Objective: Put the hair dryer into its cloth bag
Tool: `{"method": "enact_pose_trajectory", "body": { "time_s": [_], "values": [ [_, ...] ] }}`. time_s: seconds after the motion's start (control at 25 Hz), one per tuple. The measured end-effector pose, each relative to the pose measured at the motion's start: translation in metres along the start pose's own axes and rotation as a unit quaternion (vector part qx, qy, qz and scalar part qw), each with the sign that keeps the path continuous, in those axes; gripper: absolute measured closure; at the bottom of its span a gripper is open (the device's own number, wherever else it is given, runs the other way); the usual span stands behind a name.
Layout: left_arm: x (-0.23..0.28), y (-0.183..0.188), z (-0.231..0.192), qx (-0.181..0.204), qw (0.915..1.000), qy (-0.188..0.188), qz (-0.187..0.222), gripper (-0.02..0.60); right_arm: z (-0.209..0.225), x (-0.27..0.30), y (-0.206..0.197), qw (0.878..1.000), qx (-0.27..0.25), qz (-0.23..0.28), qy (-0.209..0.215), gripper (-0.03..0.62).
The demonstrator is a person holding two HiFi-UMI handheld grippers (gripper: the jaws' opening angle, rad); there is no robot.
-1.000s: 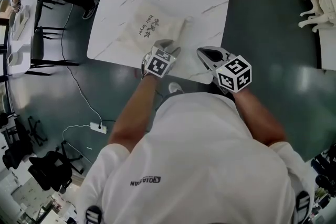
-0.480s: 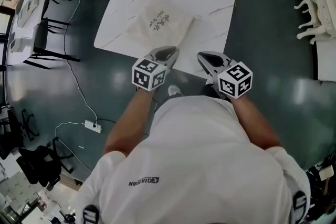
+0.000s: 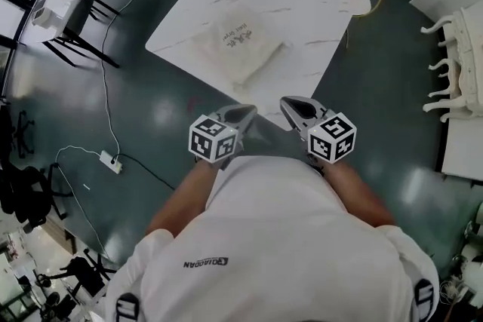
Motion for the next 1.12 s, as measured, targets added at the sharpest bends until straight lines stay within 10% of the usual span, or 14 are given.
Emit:
{"method": "enact_pose_trajectory", "body": {
  "time_s": [0.64,1.12],
  "values": [
    [0.005,-0.029,0.162,0.027,0.9946,0.091,0.041,0.552,-0.002,-0.141,-0.053,0.997,-0.023,-0.011,0.067,0.575],
    [-0.023,-0.006,0.166,0.039,0.9926,0.102,0.052,0.552,-0.02,-0.153,-0.051,0.997,-0.025,0.004,0.073,0.574]
  ]
}}
Point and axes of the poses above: the fingertips, and each gripper's own axes: x forward along the fingers, z to its right, y out of its top, the point moved 3 cm from there along -x, backward along the fingers, and after that the axes turned 7 degrees about x, right-handed, at the moved point
